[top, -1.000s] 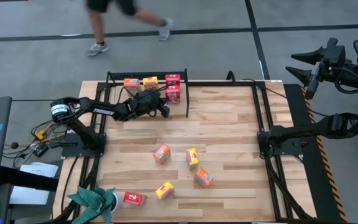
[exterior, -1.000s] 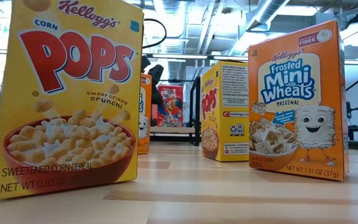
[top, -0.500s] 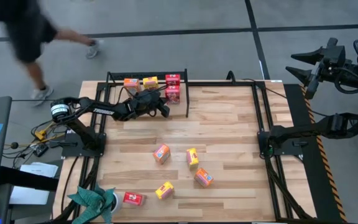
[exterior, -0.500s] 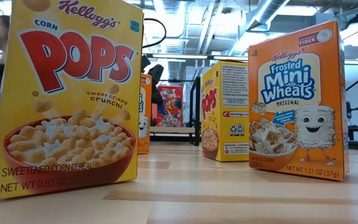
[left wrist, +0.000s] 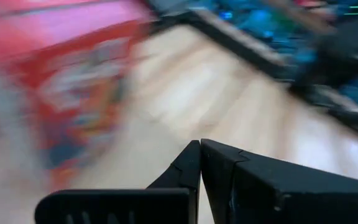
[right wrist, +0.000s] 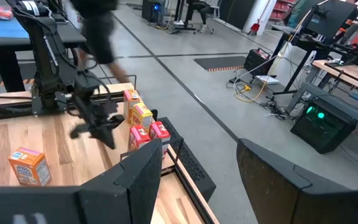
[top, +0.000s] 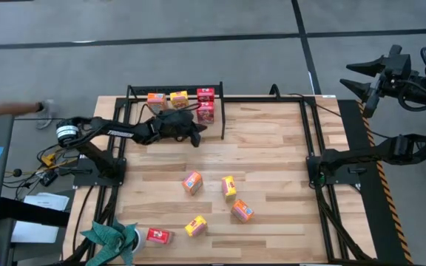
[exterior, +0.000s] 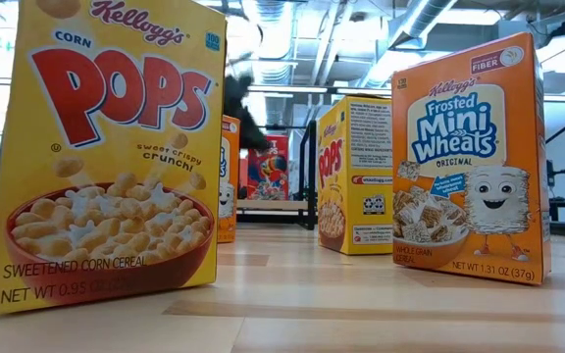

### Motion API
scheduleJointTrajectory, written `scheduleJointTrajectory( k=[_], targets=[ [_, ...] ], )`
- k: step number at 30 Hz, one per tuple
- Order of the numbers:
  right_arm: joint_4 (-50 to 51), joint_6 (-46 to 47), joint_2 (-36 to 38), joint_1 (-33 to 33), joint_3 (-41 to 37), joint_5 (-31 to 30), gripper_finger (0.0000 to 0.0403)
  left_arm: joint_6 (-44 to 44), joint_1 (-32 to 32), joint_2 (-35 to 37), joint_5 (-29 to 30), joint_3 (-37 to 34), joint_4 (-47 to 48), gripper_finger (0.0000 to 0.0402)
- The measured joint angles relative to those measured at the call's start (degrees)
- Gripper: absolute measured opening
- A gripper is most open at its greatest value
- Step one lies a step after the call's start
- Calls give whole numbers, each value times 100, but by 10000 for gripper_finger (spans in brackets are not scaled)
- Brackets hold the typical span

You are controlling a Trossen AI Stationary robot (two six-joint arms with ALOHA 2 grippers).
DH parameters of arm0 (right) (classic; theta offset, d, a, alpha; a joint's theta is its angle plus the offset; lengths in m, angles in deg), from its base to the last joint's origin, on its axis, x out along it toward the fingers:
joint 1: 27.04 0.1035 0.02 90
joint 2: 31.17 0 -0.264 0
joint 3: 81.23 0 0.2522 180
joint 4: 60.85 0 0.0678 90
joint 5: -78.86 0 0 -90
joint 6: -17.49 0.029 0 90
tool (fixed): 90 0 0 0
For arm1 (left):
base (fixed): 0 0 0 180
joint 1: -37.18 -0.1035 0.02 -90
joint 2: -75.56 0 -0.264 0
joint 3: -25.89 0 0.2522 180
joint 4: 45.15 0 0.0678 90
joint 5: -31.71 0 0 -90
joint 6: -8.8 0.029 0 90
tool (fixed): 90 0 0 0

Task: Stack cereal on shelf
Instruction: Put the top yellow cereal box on the shelf aligned with the other yellow cereal box

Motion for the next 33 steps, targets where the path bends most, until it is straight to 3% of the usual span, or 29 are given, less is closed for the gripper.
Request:
scheduleJointTrajectory(
  k=[4, 7, 17, 21, 28, 33],
  targets=[
    [0, 0, 0, 0, 0, 0, 232, -39, 140, 642, -947, 11, -14, 0],
    [0, -5, 0, 0, 0, 0, 232, -90, 198, 1239, -1294, 158, 1, 0],
    [2, -18, 0, 0, 0, 2, 232, -72, 244, 2600, -848, 809, 315, 10],
    [0, -18, 0, 1, 0, 4, 232, 105, 556, 2571, -986, 1210, 880, 50],
    [0, -15, 0, 0, 0, 4, 232, 1138, 1180, 1720, -1288, 2680, 1963, 148],
    [2, 2, 0, 0, 0, 4, 232, 2558, 1150, 930, -1711, 4305, 3914, 213]
  ],
)
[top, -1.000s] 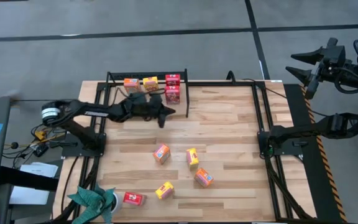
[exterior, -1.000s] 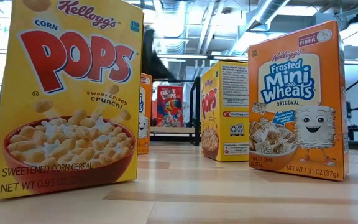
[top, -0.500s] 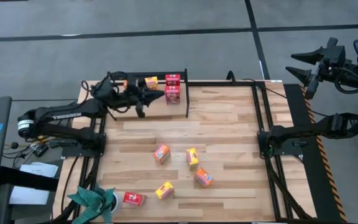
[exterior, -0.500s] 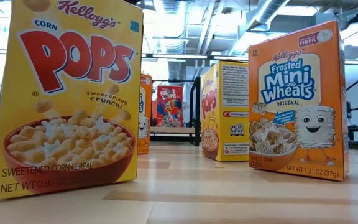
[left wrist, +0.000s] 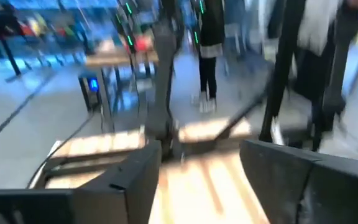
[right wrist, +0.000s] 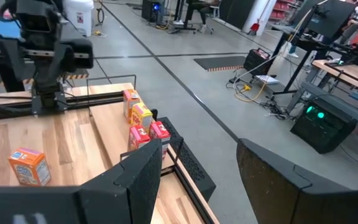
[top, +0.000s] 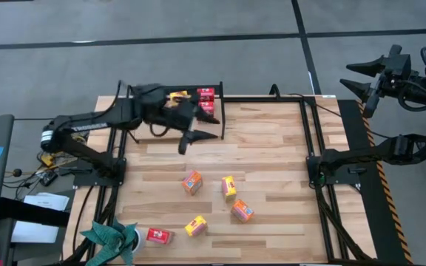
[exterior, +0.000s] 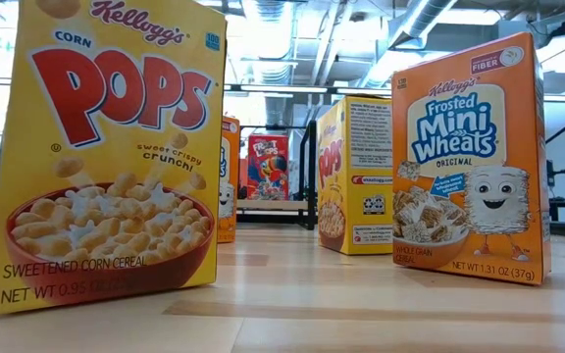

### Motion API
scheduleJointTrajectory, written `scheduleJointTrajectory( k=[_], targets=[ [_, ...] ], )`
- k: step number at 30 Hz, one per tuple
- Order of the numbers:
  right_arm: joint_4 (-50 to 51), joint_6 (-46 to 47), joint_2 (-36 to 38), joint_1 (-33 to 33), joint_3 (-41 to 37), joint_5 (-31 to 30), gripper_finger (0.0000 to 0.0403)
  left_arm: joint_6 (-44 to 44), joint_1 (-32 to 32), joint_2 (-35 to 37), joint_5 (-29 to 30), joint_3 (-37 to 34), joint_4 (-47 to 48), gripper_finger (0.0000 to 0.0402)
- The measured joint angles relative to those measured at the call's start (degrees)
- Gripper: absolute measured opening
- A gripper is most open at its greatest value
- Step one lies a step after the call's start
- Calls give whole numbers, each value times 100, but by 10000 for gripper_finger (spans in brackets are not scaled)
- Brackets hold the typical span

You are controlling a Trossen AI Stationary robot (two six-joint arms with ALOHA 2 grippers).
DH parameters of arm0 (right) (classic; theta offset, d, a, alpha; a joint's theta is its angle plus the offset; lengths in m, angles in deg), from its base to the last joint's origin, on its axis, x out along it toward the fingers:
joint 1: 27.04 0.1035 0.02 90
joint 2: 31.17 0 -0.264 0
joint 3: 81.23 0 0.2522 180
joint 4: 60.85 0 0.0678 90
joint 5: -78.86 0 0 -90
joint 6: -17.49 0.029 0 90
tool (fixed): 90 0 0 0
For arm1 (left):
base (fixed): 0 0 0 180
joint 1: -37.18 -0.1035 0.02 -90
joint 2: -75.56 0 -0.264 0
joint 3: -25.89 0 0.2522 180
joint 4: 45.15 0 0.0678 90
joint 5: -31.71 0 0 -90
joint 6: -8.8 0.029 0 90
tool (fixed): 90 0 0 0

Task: Stack cereal on shelf
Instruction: Put the top yellow cereal box on the shelf aligned with the other yellow cereal box

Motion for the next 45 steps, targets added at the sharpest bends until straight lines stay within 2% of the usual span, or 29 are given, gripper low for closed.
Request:
scheduleJointTrajectory(
  k=[4, 8, 12, 15, 17, 21, 31, 36, 45],
  targets=[
    [0, 0, 0, 0, 0, 0, 232, 897, -130, -836, -342, 1600, 1993, 237],
    [-39, 0, 0, 0, 0, 0, 232, 2078, -96, -1757, -774, 2889, 3532, 240],
    [-59, 72, 0, 2, 0, 0, 232, 3066, 95, -2560, -1111, 3821, 4405, 241],
    [-41, 343, 0, 1, 0, 2, 232, 3275, 193, -3000, -1476, 4343, 4688, 241],
    [4, 410, 0, 0, 0, 7, 232, 3289, 271, -3194, -1515, 4582, 4793, 241],
    [155, 394, 0, 0, 0, 73, 232, 3440, 584, -3447, -1304, 4619, 5043, 241],
    [492, 101, 0, 1, 0, 184, 232, 4204, 1499, -4107, 503, 4610, 5110, 251],
    [481, -34, 6, 2, 0, 190, 232, 3804, 1613, -4306, 554, 4596, 5407, 256],
    [479, -110, 9, 0, 0, 219, 232, 4493, 1670, -4636, 581, 4604, 5608, 257]
  ],
)
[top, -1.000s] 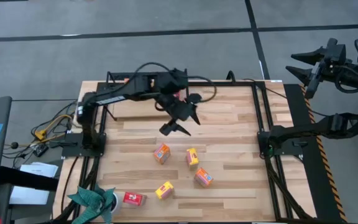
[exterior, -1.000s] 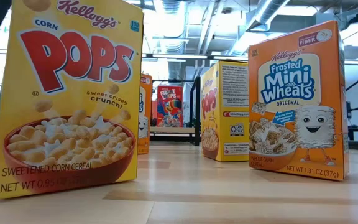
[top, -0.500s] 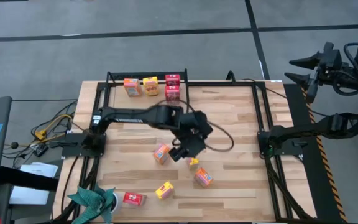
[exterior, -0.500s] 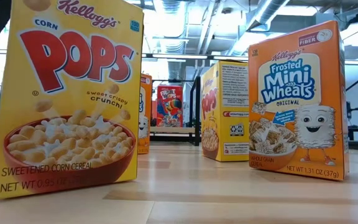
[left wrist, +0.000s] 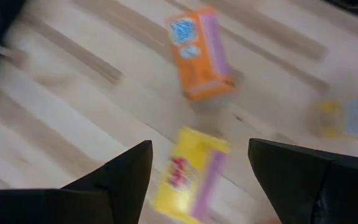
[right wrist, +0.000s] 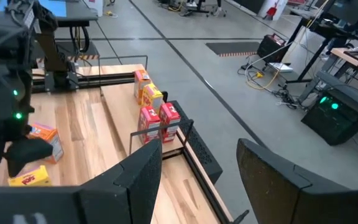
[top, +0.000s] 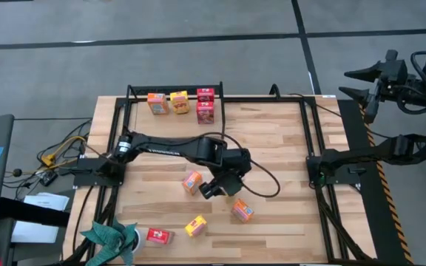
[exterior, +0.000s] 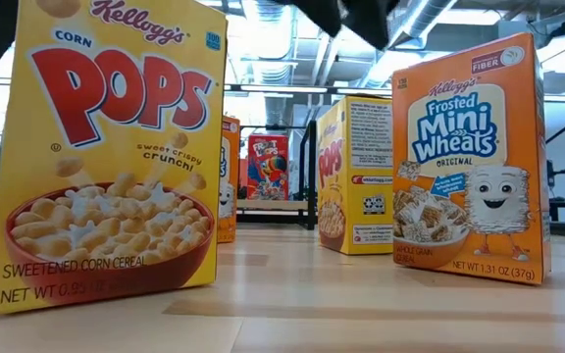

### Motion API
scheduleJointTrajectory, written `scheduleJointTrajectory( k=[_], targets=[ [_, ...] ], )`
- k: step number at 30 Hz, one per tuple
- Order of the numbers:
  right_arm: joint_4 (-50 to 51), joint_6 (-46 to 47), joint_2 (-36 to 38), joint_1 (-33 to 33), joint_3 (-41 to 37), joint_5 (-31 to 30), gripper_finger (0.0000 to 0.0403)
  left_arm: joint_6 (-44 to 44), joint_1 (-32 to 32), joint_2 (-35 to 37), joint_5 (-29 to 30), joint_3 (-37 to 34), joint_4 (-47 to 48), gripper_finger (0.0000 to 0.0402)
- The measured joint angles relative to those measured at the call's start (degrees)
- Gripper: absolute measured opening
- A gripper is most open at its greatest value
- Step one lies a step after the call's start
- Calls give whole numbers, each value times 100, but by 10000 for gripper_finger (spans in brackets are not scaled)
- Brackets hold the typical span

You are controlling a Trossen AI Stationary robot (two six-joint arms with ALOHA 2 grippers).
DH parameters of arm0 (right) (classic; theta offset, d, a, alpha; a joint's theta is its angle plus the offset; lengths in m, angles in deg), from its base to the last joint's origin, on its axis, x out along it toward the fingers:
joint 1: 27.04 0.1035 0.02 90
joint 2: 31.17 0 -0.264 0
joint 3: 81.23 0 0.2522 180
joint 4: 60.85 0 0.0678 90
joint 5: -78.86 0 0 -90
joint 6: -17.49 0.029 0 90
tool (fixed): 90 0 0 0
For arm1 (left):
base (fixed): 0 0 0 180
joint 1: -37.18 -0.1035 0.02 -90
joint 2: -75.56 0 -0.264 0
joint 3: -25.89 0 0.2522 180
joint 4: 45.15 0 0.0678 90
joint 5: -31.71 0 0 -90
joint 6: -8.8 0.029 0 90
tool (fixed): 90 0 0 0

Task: Stack cereal on shelf
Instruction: Put the top yellow cereal box on the shelf aligned with the other yellow cereal box

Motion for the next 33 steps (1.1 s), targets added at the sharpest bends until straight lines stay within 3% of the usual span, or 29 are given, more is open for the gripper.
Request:
scheduleJointTrajectory(
  k=[15, 23, 33],
  targets=[
    [0, -44, 0, 0, 0, -13, 232, 990, -34, -304, 129, -15, -22, 257],
    [0, -45, 0, 2, 0, -31, 232, 1584, -34, -297, 266, -444, -7, 257],
    [0, -45, 0, 0, 0, -35, 232, 1661, -34, -294, 572, -529, -288, 257]
  ],
)
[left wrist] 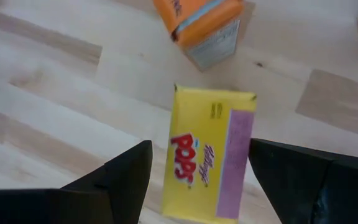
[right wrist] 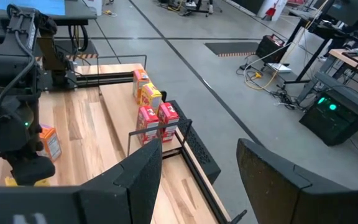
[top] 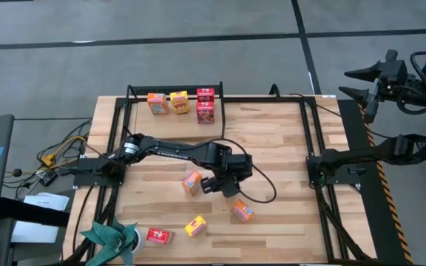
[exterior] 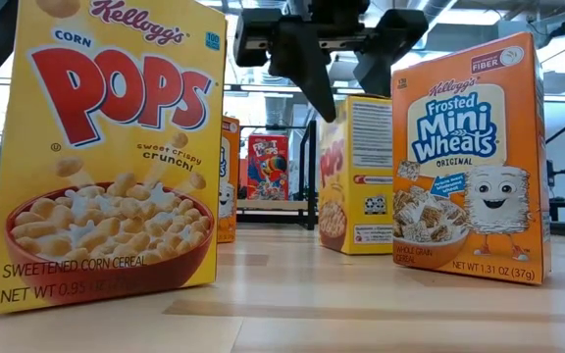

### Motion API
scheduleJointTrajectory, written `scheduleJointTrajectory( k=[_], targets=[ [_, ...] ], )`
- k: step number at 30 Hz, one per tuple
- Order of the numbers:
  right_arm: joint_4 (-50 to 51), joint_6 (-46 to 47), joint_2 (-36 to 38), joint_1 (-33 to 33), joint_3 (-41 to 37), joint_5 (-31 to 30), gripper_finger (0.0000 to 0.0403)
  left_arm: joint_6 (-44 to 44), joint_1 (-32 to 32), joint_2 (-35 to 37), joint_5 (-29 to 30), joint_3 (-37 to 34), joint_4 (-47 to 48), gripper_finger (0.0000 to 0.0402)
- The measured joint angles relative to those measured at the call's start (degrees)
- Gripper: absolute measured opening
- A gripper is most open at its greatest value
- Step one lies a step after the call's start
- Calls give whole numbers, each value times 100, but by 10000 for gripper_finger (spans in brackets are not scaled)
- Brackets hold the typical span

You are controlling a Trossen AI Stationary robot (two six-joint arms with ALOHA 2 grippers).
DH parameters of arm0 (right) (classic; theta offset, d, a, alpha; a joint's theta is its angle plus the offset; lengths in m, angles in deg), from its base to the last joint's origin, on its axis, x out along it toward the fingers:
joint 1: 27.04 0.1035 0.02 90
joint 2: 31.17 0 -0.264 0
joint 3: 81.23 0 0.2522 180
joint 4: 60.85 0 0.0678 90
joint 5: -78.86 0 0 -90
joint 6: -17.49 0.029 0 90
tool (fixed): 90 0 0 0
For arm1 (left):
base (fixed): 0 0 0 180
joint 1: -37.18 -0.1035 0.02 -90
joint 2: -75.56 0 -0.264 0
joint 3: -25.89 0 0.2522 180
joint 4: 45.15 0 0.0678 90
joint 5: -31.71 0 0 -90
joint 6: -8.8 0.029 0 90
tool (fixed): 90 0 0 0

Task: Stack cereal on shelf
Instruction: Put the top yellow cereal box on the shelf aligned with the other yellow cereal box

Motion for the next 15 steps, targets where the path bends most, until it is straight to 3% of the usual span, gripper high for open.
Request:
scheduleJointTrajectory(
  k=[15],
  targets=[
    [0, 0, 0, 2, 0, 4, 232, 7, 0, 0, 104, 0, 41, 198]
  ],
)
